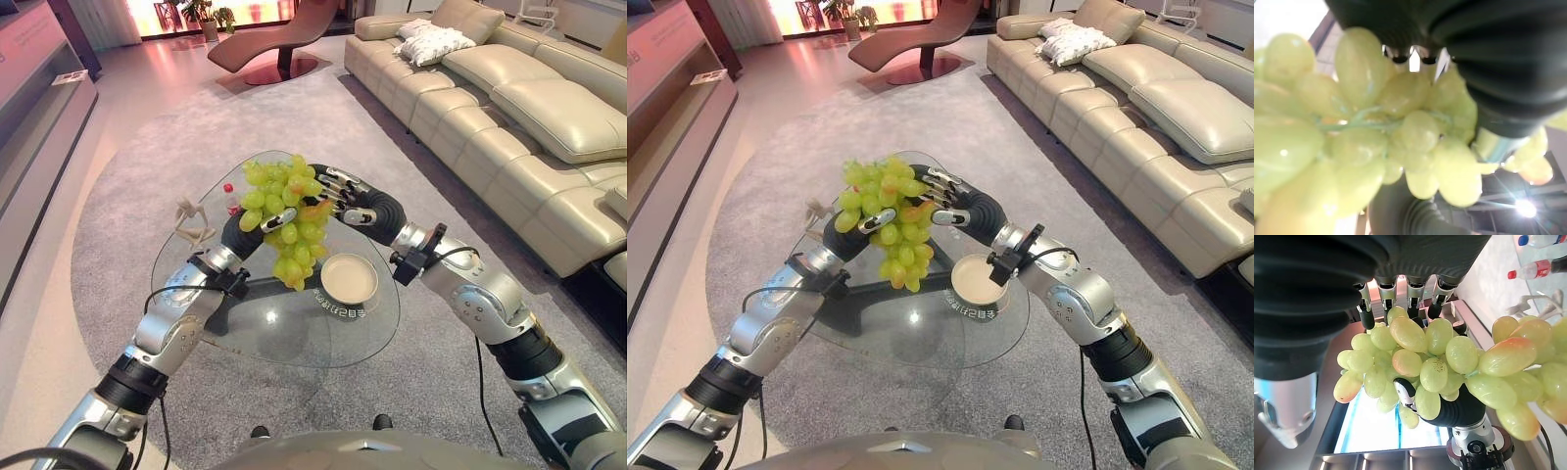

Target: Pick up fruits into the plate

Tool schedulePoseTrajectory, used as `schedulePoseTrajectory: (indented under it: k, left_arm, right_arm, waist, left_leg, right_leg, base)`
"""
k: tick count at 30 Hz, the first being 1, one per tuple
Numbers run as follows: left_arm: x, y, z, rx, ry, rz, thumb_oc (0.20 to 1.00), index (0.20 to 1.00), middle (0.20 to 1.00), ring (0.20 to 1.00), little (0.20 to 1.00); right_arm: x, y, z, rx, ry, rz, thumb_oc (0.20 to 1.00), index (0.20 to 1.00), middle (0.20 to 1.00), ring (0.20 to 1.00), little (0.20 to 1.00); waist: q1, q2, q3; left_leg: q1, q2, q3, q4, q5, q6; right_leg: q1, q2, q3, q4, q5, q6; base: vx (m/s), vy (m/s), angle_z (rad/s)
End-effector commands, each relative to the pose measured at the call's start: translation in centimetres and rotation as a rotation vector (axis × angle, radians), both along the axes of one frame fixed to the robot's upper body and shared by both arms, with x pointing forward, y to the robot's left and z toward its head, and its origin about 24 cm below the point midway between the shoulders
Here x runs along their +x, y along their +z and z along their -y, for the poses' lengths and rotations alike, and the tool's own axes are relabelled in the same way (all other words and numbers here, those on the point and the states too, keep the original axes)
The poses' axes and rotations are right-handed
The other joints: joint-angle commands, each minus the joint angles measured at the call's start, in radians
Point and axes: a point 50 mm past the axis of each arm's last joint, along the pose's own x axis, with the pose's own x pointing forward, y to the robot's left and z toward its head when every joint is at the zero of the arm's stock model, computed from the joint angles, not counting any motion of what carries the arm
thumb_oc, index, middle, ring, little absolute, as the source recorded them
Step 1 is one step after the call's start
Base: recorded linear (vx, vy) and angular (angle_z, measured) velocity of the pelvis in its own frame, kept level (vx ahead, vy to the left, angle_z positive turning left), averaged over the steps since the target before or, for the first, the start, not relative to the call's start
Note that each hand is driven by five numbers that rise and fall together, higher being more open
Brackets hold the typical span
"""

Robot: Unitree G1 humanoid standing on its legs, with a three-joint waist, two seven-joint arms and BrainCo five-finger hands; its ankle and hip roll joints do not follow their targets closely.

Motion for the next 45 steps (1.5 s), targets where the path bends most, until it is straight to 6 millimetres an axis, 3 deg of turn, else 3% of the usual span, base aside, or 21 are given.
schedulePoseTrajectory:
  k: [1,5,8,15,19,22,30,35,39,41,45]
  left_arm:
    - [0.7,7.4,0.1,-0.111,0.039,0.365,0.200,0.200,0.200,0.200,0.200]
    - [0.6,7.2,-0.2,-0.113,0.054,0.366,0.200,0.200,0.200,0.200,0.200]
    - [0.7,6.9,-0.4,-0.117,0.076,0.361,0.200,0.200,0.200,0.200,0.200]
    - [0.9,7.0,0.1,-0.129,0.103,0.357,0.200,0.200,0.200,0.200,0.200]
    - [0.8,7.0,0.1,-0.132,0.099,0.358,0.200,0.200,0.200,0.200,0.200]
    - [0.6,7.2,0.1,-0.130,0.085,0.368,0.200,0.200,0.200,0.200,0.200]
    - [0.2,8.0,0.3,-0.076,0.039,0.430,0.200,0.200,0.200,0.200,0.200]
    - [-0.2,8.8,0.6,-0.029,0.013,0.494,0.200,0.200,0.200,0.200,0.200]
    - [-0.2,9.4,0.6,0.001,-0.006,0.515,0.200,0.200,0.200,0.200,0.200]
    - [-0.2,9.6,0.6,0.013,-0.019,0.515,0.200,0.200,0.200,0.200,0.200]
    - [-0.1,9.6,0.7,0.017,-0.041,0.491,0.200,0.200,0.200,0.200,0.200]
  right_arm:
    - [-1.2,0.9,-1.4,0.098,0.056,0.025,1.000,1.000,1.000,1.000,1.000]
    - [-0.5,1.4,0.2,0.155,-0.115,0.069,1.000,1.000,1.000,1.000,1.000]
    - [0.2,2.3,1.8,0.302,-0.318,0.138,1.000,1.000,1.000,1.000,1.000]
    - [-0.4,4.2,3.0,0.451,-0.612,0.325,1.000,1.000,1.000,1.000,1.000]
    - [-0.3,4.0,3.4,0.482,-0.668,0.303,1.000,1.000,1.000,1.000,1.000]
    - [0.0,2.9,3.5,0.473,-0.666,0.203,1.000,1.000,1.000,1.000,1.000]
    - [0.7,-2.4,2.5,0.296,-0.510,-0.141,1.000,1.000,1.000,1.000,1.000]
    - [0.0,-7.1,1.8,0.218,-0.411,-0.380,1.000,1.000,1.000,1.000,1.000]
    - [-0.9,-9.6,1.2,0.152,-0.305,-0.536,1.000,1.000,1.000,1.000,1.000]
    - [-1.3,-10.5,1.2,0.117,-0.258,-0.570,1.000,1.000,1.000,1.000,1.000]
    - [-1.3,-10.4,1.2,0.101,-0.205,-0.562,1.000,1.000,1.000,1.000,1.000]
  waist:
    - [0.005,-0.018,-0.006]
    - [0.002,-0.015,-0.006]
    - [-0.002,-0.007,-0.005]
    - [-0.005,0.016,0.000]
    - [-0.006,0.022,0.001]
    - [-0.008,0.025,0.002]
    - [-0.013,0.016,0.005]
    - [-0.014,0.011,0.004]
    - [-0.009,0.005,0.005]
    - [-0.005,0.001,0.005]
    - [-0.001,-0.004,0.006]
  left_leg:
    - [0.006,-0.018,-0.009,0.029,-0.138,0.009]
    - [0.008,-0.016,-0.011,0.028,-0.139,0.007]
    - [0.006,-0.017,-0.008,0.029,-0.139,0.009]
    - [0.008,-0.025,-0.002,0.028,-0.143,0.016]
    - [0.009,-0.027,0.001,0.026,-0.144,0.018]
    - [0.008,-0.028,0.004,0.026,-0.144,0.018]
    - [0.001,-0.027,0.004,0.027,-0.138,0.017]
    - [0.002,-0.025,0.001,0.025,-0.136,0.017]
    - [0.003,-0.026,-0.003,0.025,-0.135,0.015]
    - [0.003,-0.025,-0.003,0.024,-0.135,0.014]
    - [0.004,-0.025,-0.007,0.025,-0.135,0.013]
  right_leg:
    - [0.049,-0.014,-0.063,0.049,-0.131,0.017]
    - [0.050,-0.015,-0.062,0.048,-0.131,0.017]
    - [0.049,-0.014,-0.061,0.050,-0.132,0.017]
    - [0.047,-0.020,-0.061,0.047,-0.132,0.018]
    - [0.049,-0.022,-0.061,0.044,-0.131,0.019]
    - [0.045,-0.023,-0.061,0.046,-0.131,0.020]
    - [0.037,-0.021,-0.060,0.049,-0.131,0.019]
    - [0.040,-0.019,-0.059,0.049,-0.132,0.018]
    - [0.045,-0.020,-0.065,0.046,-0.130,0.019]
    - [0.047,-0.021,-0.070,0.045,-0.130,0.020]
    - [0.049,-0.020,-0.073,0.046,-0.129,0.020]
  base:
    - [-0.01,0.005,0.04]
    - [0.00,0.005,0.02]
    - [0.00,0.004,0.01]
    - [-0.01,0.035,-0.01]
    - [0.00,0.000,0.00]
    - [-0.02,0.013,-0.08]
    - [-0.01,-0.003,-0.03]
    - [0.00,0.000,0.00]
    - [-0.01,-0.019,0.05]
    - [-0.02,-0.037,0.04]
    - [0.00,-0.009,0.01]
